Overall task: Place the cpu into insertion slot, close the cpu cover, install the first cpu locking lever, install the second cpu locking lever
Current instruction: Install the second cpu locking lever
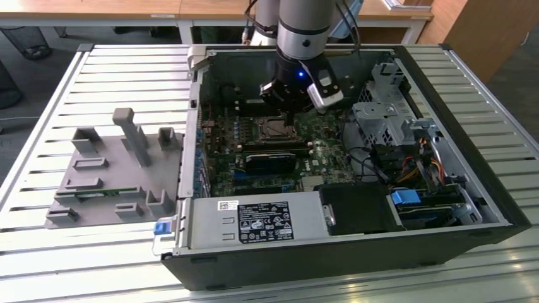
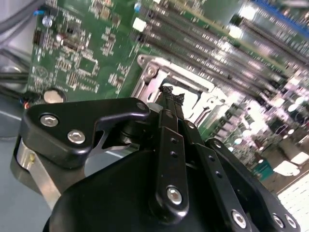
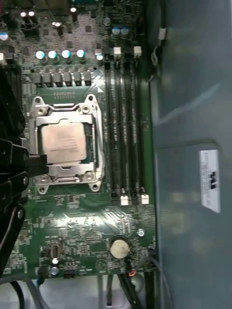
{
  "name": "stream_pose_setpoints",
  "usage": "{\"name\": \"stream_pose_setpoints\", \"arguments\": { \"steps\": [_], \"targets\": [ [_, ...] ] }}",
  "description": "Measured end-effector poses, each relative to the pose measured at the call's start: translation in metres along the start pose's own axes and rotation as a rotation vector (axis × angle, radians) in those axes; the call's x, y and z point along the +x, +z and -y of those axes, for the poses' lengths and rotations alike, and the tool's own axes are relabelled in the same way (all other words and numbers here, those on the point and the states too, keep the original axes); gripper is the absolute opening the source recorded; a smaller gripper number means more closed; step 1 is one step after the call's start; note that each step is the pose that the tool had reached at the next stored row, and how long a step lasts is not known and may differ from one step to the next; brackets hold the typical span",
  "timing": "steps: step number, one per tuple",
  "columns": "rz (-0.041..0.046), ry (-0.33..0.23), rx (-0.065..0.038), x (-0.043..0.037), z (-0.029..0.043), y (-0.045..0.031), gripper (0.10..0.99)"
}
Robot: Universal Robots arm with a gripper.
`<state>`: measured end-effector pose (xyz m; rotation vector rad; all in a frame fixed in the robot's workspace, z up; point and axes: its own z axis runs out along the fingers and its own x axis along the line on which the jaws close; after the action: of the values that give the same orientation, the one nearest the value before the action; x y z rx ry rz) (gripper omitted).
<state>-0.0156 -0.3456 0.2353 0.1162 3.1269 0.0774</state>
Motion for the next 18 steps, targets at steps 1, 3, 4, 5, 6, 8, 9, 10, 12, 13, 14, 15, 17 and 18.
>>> {"name": "stream_pose_setpoints", "arguments": {
  "steps": [1, 3, 4, 5, 6, 8, 9, 10, 12, 13, 14, 15, 17, 18],
  "targets": [
    [0.0, 0.0, -0.001, -0.0002, 0.0027, 0.0, 0.106],
    [-0.0001, 0.0, -0.002, -0.0006, 0.0072, -0.0001, 0.106],
    [-0.0002, 0.0, -0.002, -0.0007, 0.0088, -0.0001, 0.106],
    [-0.0003, 0.0, -0.001, -0.0008, 0.0103, 0.0, 0.106],
    [-0.0004, -0.001, -0.001, -0.0009, 0.0114, 0.0002, 0.106],
    [-0.0007, -0.009, -0.002, -0.001, 0.0128, 0.0008, 0.106],
    [-0.001, -0.015, -0.002, -0.001, 0.0133, 0.0011, 0.106],
    [-0.0013, -0.02, -0.002, -0.001, 0.0141, 0.0013, 0.106],
    [-0.0015, -0.025, -0.002, -0.0009, 0.0169, 0.0015, 0.106],
    [-0.0017, -0.025, -0.004, -0.001, 0.0191, 0.0015, 0.106],
    [-0.0024, -0.024, -0.017, -0.0011, 0.0208, 0.0016, 0.106],
    [-0.0035, -0.024, -0.034, -0.0012, 0.0221, 0.0017, 0.106],
    [-0.0046, -0.024, -0.053, -0.0015, 0.0253, 0.0018, 0.106],
    [-0.0046, -0.024, -0.053, -0.0016, 0.0275, 0.0017, 0.106]
  ]
}}
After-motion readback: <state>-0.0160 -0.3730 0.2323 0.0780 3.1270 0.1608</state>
